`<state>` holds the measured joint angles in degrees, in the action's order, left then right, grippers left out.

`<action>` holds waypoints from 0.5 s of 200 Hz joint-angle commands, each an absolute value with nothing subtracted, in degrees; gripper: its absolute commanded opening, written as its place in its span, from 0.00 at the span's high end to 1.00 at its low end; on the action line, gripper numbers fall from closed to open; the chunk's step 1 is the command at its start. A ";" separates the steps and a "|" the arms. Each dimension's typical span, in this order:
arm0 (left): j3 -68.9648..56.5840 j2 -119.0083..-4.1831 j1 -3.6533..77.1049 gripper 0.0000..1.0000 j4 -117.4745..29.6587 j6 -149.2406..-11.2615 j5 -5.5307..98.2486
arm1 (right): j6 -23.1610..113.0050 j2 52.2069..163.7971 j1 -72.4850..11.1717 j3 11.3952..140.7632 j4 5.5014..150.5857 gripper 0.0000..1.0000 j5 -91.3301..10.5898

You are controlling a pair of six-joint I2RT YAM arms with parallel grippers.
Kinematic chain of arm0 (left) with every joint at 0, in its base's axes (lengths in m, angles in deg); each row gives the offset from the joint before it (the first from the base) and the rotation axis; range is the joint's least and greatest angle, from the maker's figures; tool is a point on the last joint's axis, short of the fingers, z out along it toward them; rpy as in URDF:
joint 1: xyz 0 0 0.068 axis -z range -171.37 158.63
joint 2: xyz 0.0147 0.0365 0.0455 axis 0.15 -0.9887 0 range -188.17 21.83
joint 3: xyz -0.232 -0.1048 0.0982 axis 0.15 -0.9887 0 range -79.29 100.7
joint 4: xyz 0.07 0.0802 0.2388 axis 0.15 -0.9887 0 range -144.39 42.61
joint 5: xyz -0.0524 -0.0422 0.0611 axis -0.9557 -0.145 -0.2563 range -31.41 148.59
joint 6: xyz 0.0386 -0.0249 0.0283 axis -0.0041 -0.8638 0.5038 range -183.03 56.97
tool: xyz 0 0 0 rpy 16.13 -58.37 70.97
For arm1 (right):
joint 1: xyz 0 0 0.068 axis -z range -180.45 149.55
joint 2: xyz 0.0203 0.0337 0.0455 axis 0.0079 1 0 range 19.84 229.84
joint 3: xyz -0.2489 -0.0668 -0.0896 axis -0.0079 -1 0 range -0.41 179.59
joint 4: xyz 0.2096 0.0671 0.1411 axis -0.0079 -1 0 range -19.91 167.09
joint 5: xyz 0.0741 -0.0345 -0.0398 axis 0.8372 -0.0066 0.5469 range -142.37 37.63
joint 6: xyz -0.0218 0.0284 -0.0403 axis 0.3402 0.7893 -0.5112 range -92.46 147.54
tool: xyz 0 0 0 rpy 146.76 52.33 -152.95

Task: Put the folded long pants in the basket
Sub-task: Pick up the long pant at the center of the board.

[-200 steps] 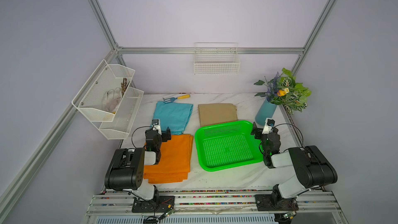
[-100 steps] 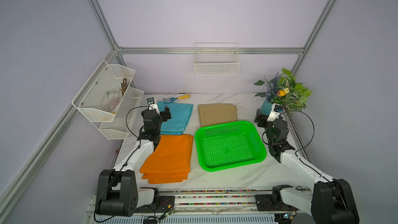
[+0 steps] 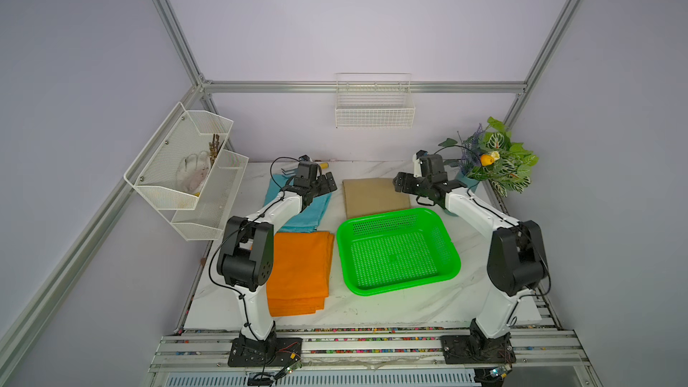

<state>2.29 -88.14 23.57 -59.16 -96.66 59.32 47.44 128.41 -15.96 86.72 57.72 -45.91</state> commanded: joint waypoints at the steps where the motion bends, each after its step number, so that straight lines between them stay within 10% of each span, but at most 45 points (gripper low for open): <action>1: 5.62 -89.04 26.27 0.00 -65.30 -100.92 53.90 | 46.52 136.39 -15.29 96.55 43.09 0.10 -43.41; 100: 12.04 -95.95 28.40 0.00 -72.91 -99.45 50.55 | 44.30 149.26 -8.23 103.22 38.04 0.05 -36.23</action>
